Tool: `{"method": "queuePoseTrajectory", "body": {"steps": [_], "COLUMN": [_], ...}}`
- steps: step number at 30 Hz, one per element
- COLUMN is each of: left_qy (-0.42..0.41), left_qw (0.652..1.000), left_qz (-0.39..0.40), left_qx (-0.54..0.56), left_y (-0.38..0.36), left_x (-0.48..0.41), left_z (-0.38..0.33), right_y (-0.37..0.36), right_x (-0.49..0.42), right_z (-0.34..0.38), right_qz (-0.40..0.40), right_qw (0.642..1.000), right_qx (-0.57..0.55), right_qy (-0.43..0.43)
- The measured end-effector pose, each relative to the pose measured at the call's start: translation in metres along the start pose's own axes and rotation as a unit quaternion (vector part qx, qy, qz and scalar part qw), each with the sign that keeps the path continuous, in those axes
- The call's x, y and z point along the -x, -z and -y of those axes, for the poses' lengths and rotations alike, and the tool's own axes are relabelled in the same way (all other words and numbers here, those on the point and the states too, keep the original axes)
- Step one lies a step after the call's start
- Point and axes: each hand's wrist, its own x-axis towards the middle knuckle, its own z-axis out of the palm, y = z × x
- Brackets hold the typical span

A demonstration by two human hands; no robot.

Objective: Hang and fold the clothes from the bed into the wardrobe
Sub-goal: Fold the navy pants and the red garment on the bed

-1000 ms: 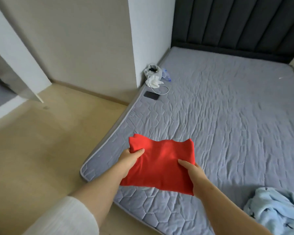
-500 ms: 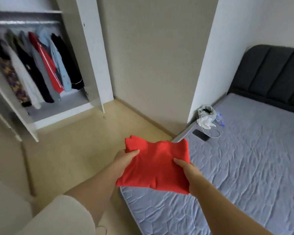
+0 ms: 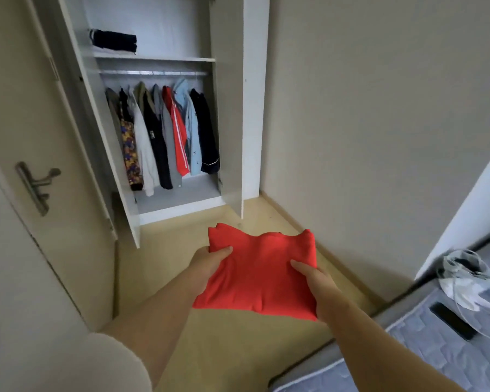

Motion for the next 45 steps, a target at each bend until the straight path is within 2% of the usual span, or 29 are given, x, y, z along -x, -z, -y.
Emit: {"method": "queuePoseTrajectory", "body": {"steps": [10, 20, 25, 31, 41, 45], "left_qy": [0.016, -0.007, -0.01, -0.025, -0.075, -0.086], "left_qw": [0.993, 0.981, 0.973, 0.977, 0.98, 0.983], "left_qz": [-0.095, -0.167, -0.197, -0.19, -0.149, -0.131], "left_qx": [0.072, 0.097, 0.115, 0.097, 0.112, 0.095], "left_y": [0.092, 0.151, 0.176, 0.201, 0.258, 0.276], "left_x": [-0.139, -0.317, -0.384, -0.474, -0.677, -0.741], "left_z": [-0.048, -0.147, -0.176, -0.221, -0.338, -0.388], "right_y": [-0.156, -0.302, -0.359, -0.422, -0.557, -0.594], "right_x": [-0.146, -0.325, -0.384, -0.458, -0.608, -0.656], "right_z": [0.054, 0.154, 0.181, 0.222, 0.337, 0.381], "right_qz": [0.131, 0.268, 0.3, 0.3, 0.285, 0.329], "right_qw": [0.99, 0.962, 0.952, 0.952, 0.955, 0.942], "right_qx": [0.053, 0.055, 0.054, 0.059, 0.063, 0.05], "right_qy": [0.003, 0.004, -0.003, 0.011, 0.056, 0.033]}}
